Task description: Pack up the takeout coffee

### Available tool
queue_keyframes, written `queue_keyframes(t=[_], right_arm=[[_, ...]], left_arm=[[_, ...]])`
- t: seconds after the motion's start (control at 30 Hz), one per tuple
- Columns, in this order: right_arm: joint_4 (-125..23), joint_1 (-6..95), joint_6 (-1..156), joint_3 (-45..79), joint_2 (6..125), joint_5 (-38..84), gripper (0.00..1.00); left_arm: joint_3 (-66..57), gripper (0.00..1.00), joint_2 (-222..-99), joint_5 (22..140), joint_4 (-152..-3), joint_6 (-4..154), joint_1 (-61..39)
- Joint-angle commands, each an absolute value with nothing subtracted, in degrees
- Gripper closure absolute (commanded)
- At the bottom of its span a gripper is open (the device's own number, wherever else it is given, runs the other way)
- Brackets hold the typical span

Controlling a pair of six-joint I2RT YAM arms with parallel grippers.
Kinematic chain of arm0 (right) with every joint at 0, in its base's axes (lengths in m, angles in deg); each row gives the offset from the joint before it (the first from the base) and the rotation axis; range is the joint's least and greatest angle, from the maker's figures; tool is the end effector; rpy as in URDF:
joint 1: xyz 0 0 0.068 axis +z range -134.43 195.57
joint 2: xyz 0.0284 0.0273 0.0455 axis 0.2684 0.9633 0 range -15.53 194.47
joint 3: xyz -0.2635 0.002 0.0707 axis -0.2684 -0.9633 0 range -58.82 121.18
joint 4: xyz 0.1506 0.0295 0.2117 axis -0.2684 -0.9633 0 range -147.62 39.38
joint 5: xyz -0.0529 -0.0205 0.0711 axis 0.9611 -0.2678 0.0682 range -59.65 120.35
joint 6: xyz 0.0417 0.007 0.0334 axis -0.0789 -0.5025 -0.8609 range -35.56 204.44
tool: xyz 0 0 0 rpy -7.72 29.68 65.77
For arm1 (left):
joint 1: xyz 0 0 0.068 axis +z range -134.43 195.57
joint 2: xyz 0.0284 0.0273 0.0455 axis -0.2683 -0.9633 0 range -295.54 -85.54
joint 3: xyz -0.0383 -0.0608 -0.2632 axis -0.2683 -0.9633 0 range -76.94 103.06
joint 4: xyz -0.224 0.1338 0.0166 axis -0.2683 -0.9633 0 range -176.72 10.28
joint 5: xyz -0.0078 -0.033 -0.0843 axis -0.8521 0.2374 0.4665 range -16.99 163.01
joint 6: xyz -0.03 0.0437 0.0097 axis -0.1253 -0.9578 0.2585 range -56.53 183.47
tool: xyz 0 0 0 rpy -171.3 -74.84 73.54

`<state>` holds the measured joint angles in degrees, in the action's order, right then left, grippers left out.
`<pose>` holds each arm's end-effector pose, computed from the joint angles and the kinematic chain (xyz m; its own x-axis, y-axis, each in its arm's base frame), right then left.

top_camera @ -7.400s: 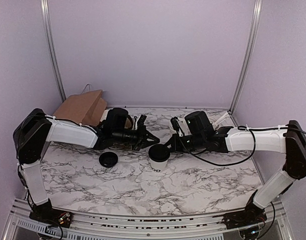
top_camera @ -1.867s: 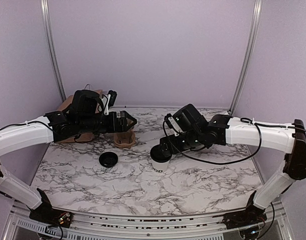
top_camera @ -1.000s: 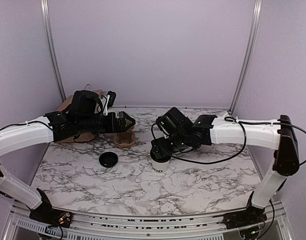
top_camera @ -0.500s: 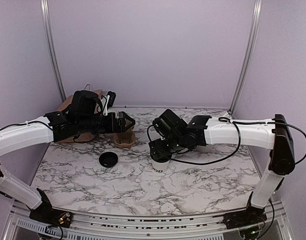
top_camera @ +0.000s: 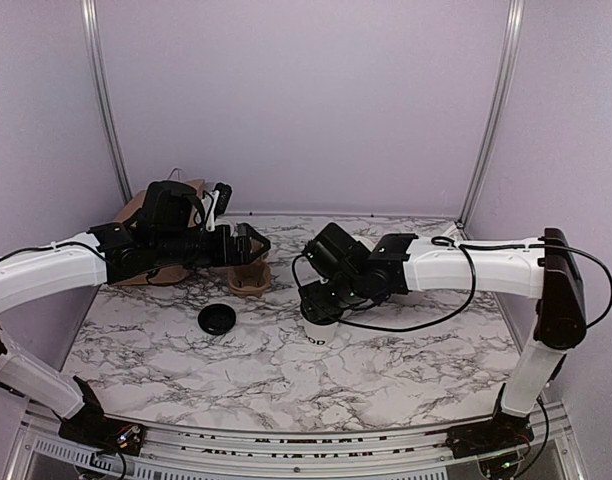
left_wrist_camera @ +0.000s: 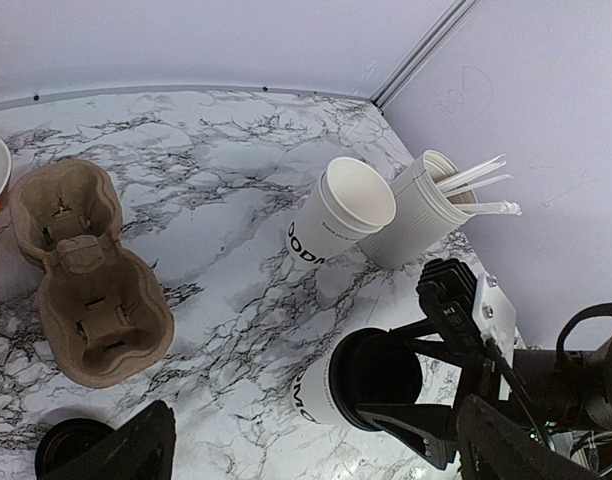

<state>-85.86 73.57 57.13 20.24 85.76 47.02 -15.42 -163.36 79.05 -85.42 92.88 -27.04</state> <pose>0.2097 0.3163 0.2442 -0.7323 -0.3423 -0.5888 -0.4442 0.8954 0.0319 0.2314 -0.2178 0.3194 -0.6061 -0.1060 -0.7883 0.5136 0.7046 -0.4896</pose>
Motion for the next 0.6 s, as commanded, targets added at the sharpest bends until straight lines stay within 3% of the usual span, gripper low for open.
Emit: queue_keyframes(t=[0.0, 0.33, 0.57], right_arm=[[-87.3, 74.4, 56.5, 22.7, 87.1, 48.2, 0.24], [-88.8, 74.7, 56.3, 22.8, 87.5, 49.7, 0.33], [-89.5, 74.9, 56.5, 23.4, 87.9, 50.2, 0.24]], left_arm=[[-16.1, 0.01, -162.9, 79.9, -85.5, 93.2, -26.7], [-16.0, 0.01, -163.1, 80.3, -85.4, 93.5, -26.7], [-15.9, 0.01, -163.3, 80.4, -85.3, 93.7, -26.7]])
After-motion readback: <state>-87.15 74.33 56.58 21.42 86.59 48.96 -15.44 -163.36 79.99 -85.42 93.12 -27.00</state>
